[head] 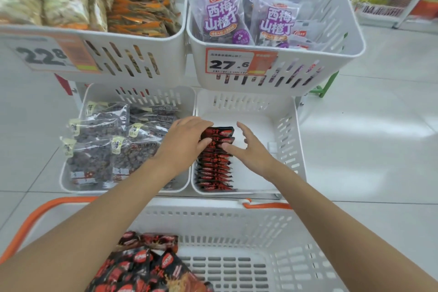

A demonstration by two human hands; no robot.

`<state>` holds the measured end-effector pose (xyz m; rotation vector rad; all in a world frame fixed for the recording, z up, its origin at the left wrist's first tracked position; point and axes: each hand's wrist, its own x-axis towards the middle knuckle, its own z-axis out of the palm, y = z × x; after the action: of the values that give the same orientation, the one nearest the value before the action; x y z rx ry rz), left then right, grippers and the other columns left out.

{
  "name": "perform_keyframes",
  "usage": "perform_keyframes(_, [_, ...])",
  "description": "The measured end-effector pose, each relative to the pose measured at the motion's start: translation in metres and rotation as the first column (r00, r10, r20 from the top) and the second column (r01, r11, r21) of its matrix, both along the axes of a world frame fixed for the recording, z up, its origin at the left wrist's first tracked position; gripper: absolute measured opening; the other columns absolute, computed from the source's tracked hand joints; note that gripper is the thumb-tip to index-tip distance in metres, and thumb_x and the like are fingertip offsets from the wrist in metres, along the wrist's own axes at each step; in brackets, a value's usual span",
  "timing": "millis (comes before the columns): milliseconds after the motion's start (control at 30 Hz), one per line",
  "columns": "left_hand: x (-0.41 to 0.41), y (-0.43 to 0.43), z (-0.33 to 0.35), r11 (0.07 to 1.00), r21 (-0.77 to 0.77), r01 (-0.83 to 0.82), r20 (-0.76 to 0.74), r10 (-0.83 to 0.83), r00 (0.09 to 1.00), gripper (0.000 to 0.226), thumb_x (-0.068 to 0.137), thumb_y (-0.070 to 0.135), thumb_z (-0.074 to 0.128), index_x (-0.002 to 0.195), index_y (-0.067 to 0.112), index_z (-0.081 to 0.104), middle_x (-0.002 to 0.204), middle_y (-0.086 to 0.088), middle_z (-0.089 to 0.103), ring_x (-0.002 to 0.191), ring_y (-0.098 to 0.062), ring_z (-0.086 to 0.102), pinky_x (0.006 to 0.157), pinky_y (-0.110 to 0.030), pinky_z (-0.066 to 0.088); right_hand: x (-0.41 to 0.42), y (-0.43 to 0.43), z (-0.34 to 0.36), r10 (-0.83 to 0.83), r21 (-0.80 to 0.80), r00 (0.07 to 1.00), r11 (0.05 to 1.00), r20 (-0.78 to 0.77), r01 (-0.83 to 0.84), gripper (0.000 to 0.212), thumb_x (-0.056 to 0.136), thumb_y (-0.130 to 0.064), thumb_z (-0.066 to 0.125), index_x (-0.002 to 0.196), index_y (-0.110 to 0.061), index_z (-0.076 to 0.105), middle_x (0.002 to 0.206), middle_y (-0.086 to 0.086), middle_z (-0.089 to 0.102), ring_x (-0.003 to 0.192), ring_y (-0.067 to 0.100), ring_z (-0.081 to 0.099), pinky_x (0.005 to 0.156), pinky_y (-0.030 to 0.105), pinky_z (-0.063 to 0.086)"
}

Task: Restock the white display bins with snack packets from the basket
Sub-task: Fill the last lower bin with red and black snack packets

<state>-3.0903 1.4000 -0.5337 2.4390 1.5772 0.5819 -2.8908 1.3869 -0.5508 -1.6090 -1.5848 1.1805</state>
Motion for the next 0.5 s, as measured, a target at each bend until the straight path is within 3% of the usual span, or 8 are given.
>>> perform_keyframes(67, [0.001,-0.019,0.012,0.999,-0.015,-0.036,0.077,0.037,0.996,0.037,0.098,0.029,0.057,0.135,0.021,0.055,0.131,0.001,0.060,0.126,-0.022,0.045,0.107,-0.039,0.034,0.000,-0.026,0.012,-0.018,0.114,0.997,0.993,0.079,0.009,0.075,0.088,-0.036,0.069,0.150,-0.028,0.028,0.153,-0.006,0.030,0.137,0.013,0.033,0.113,0.034,0.033])
perform_keyframes(200, [0.001,-0.078,0.023,0.997,-0.031,-0.067,0.266,0.073,0.961,0.027,0.094,0.024,0.062,0.121,0.023,0.062,0.102,0.009,0.064,0.097,-0.013,0.056,0.085,-0.035,0.049,-0.009,-0.102,0.043,-0.094,0.346,0.995,0.935,0.017,0.083,0.037,0.091,-0.014,0.060,0.123,-0.030,0.052,0.119,-0.006,0.054,0.089,0.003,0.056,0.071,0.015,0.049])
perform_keyframes(267, [0.000,-0.114,0.021,0.996,-0.087,-0.035,0.274,0.057,0.960,0.025,0.095,0.024,0.061,0.119,0.022,0.062,0.094,0.011,0.060,0.087,-0.010,0.056,0.077,-0.033,0.050,-0.010,-0.144,0.040,-0.104,0.377,0.991,0.924,0.082,0.066,0.025,0.092,-0.010,0.055,0.112,-0.025,0.059,0.104,-0.007,0.061,0.075,0.005,0.057,0.064,0.016,0.049])
perform_keyframes(333, [-0.004,-0.150,0.014,0.979,-0.201,-0.018,0.290,0.077,0.954,0.024,0.096,0.024,0.060,0.120,0.022,0.061,0.093,0.011,0.058,0.081,-0.008,0.056,0.073,-0.031,0.050,-0.009,-0.180,0.019,-0.042,0.250,0.981,0.968,0.190,-0.007,0.017,0.093,-0.011,0.054,0.104,-0.022,0.063,0.094,-0.005,0.064,0.071,0.011,0.058,0.066,0.021,0.048])
perform_keyframes(400, [-0.014,-0.182,0.000,0.947,-0.322,-0.014,0.287,0.112,0.952,0.023,0.097,0.024,0.058,0.120,0.022,0.059,0.096,0.011,0.058,0.079,-0.005,0.055,0.074,-0.031,0.051,-0.005,-0.209,-0.018,0.167,-0.031,0.939,0.986,0.300,-0.166,0.021,0.093,-0.010,0.055,0.110,-0.017,0.064,0.101,0.002,0.064,0.081,0.017,0.060,0.072,0.027,0.049])
perform_keyframes(433, [-0.021,-0.197,-0.007,0.924,-0.382,-0.020,0.268,0.131,0.954,0.025,0.097,0.026,0.058,0.121,0.022,0.058,0.098,0.010,0.058,0.081,-0.005,0.056,0.076,-0.033,0.052,-0.002,-0.221,-0.038,0.313,-0.199,0.878,0.946,0.362,-0.256,0.032,0.092,-0.010,0.058,0.124,-0.014,0.059,0.115,0.006,0.061,0.096,0.020,0.060,0.083,0.031,0.048])
perform_keyframes(500, [-0.036,-0.222,-0.020,0.868,-0.496,-0.029,0.229,0.163,0.960,0.028,0.097,0.027,0.059,0.124,0.020,0.057,0.102,0.008,0.060,0.090,-0.011,0.060,0.082,-0.036,0.053,0.001,-0.248,-0.078,0.556,-0.534,0.739,0.784,0.380,-0.315,0.073,0.087,-0.010,0.067,0.151,-0.014,0.029,0.149,0.009,0.040,0.129,0.028,0.047,0.104,0.037,0.042])
